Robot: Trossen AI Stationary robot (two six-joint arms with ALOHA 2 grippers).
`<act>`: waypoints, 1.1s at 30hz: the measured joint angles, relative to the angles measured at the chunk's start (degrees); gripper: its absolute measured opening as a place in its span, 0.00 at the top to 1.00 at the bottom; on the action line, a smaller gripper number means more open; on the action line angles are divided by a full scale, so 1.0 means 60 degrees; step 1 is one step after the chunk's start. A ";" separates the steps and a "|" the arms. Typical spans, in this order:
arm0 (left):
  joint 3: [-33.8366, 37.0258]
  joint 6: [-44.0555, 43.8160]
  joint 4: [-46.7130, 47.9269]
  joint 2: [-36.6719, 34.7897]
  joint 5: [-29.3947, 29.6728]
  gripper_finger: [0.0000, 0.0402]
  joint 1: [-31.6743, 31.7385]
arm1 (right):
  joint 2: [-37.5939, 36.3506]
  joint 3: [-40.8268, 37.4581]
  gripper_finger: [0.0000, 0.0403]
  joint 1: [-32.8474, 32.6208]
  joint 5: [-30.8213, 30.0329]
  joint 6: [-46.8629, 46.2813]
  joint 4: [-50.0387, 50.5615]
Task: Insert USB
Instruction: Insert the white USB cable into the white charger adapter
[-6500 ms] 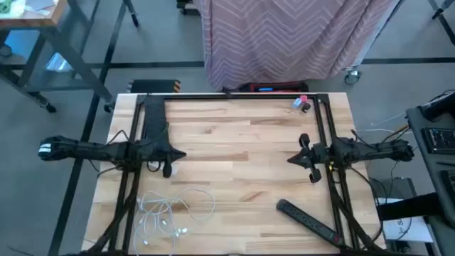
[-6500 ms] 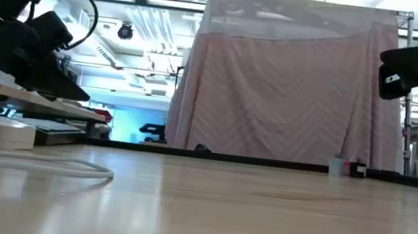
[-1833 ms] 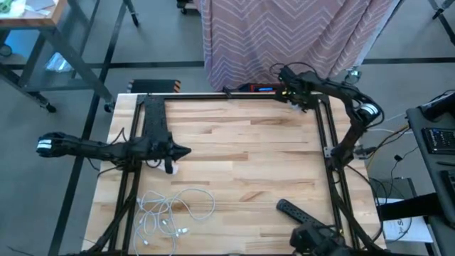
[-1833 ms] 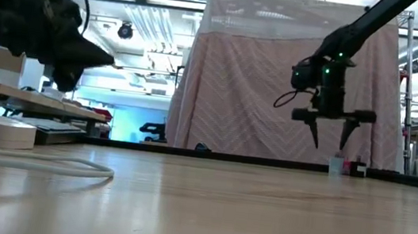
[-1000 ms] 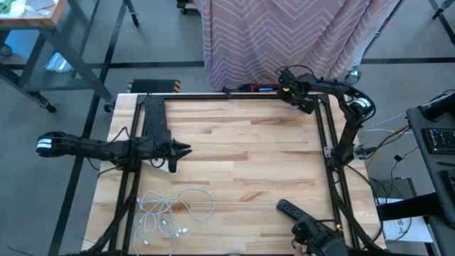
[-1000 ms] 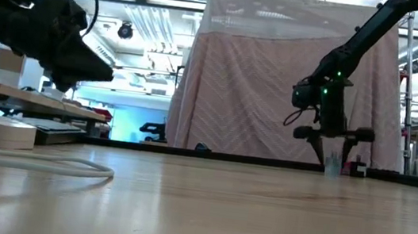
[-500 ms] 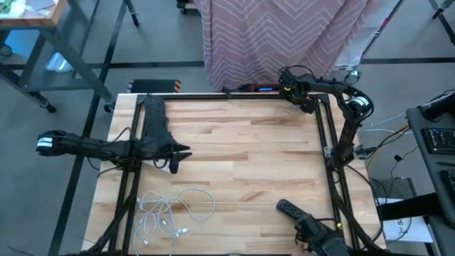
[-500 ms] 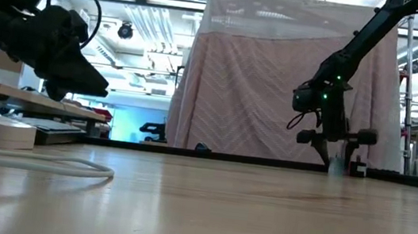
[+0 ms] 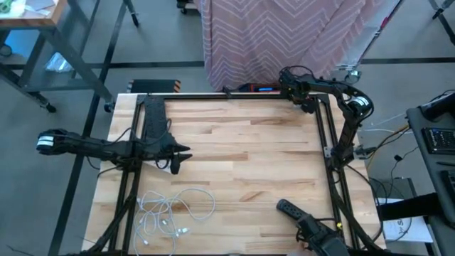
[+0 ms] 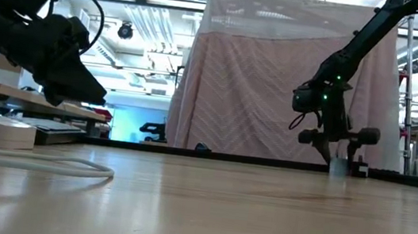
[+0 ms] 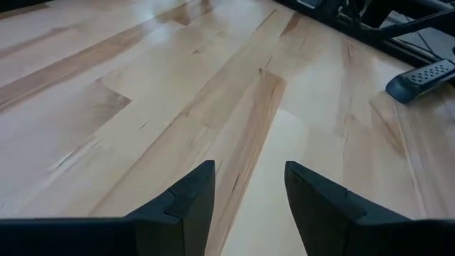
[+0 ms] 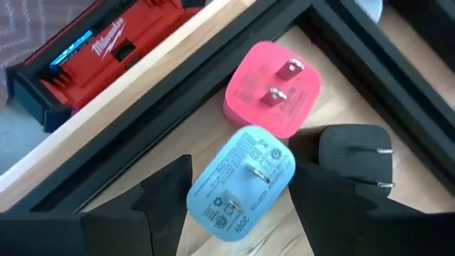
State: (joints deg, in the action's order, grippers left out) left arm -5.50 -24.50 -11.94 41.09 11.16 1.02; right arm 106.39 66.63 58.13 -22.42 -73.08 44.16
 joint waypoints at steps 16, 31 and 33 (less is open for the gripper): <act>0.0007 0.0698 -0.1275 0.0030 0.0079 0.55 0.0000 | 0.0237 -0.0065 0.61 -0.0236 0.0230 0.2011 -0.0164; 0.0007 0.2028 -0.3401 0.0398 0.0741 0.57 -0.0020 | 0.0151 -0.0155 0.74 -0.2666 0.0394 0.8584 0.0601; 0.0007 0.2167 -0.3816 0.0651 0.0711 0.59 -0.0040 | -0.0049 -0.0348 0.74 -0.3306 0.0477 0.8882 0.0625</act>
State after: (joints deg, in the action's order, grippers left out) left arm -5.45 -11.50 -34.84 45.00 15.43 0.78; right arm 106.10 64.54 38.29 -19.56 -19.79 47.91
